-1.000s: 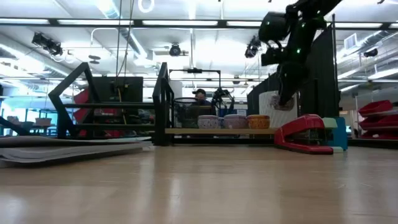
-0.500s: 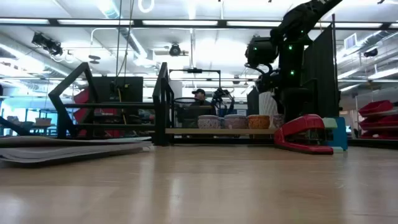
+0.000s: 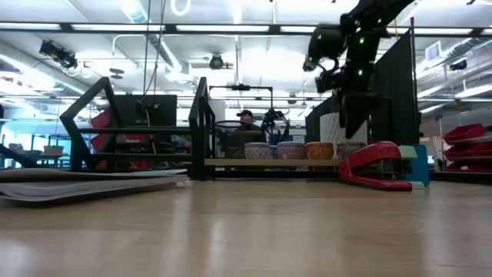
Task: Stock shelves
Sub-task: Put the blue book on the bookshelf
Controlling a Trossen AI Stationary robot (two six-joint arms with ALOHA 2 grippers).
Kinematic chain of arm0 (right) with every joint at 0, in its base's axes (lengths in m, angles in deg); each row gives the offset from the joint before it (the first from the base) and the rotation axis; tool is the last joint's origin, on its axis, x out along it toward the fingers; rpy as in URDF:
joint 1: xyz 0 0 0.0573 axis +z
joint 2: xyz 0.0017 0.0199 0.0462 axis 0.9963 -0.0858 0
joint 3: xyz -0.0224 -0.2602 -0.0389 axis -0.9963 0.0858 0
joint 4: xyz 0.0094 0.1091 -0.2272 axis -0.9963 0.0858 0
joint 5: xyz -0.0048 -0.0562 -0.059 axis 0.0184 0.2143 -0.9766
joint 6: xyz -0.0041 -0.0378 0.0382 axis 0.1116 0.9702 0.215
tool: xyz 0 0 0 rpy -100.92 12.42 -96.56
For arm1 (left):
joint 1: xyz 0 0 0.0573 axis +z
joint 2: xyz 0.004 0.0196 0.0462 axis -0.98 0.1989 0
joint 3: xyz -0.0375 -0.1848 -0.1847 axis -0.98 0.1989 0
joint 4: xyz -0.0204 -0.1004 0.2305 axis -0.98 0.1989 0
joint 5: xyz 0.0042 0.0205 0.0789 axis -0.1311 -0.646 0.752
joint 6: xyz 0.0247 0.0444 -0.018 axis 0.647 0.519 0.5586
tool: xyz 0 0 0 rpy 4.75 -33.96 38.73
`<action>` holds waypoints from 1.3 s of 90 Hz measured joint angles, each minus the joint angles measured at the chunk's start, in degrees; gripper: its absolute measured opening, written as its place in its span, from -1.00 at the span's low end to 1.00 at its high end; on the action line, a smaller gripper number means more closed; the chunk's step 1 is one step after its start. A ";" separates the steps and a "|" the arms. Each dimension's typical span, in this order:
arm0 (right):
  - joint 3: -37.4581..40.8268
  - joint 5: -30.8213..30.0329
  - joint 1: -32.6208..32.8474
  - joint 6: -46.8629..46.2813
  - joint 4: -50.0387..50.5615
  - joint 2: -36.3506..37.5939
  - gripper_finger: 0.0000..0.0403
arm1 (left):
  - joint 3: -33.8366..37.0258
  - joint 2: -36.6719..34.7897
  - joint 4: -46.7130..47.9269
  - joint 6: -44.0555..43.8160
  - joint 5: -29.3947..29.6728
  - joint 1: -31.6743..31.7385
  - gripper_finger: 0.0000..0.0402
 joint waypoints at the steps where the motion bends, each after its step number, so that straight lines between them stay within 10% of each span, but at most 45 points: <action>1: 0.00 0.02 0.44 -0.23 -0.12 0.39 0.77 | 0.01 0.00 0.02 -0.01 -0.01 -0.01 -0.37; 25: 0.57 0.10 18.04 -3.57 -10.94 14.57 0.72 | 0.00 -3.15 8.79 -12.43 -10.81 1.57 -0.37; 42: 6.00 1.87 30.05 -5.54 -28.71 16.54 0.72 | -1.94 -6.22 35.46 -31.19 -20.69 5.92 -0.37; 74: 11.23 28.91 32.36 -7.39 -63.04 -5.15 0.72 | -1.29 -6.12 60.96 -39.89 -43.03 11.50 -0.37; 117: -7.62 33.72 31.02 -14.36 -61.78 -35.21 0.71 | 14.05 -6.25 71.66 -55.76 -49.76 10.30 -0.19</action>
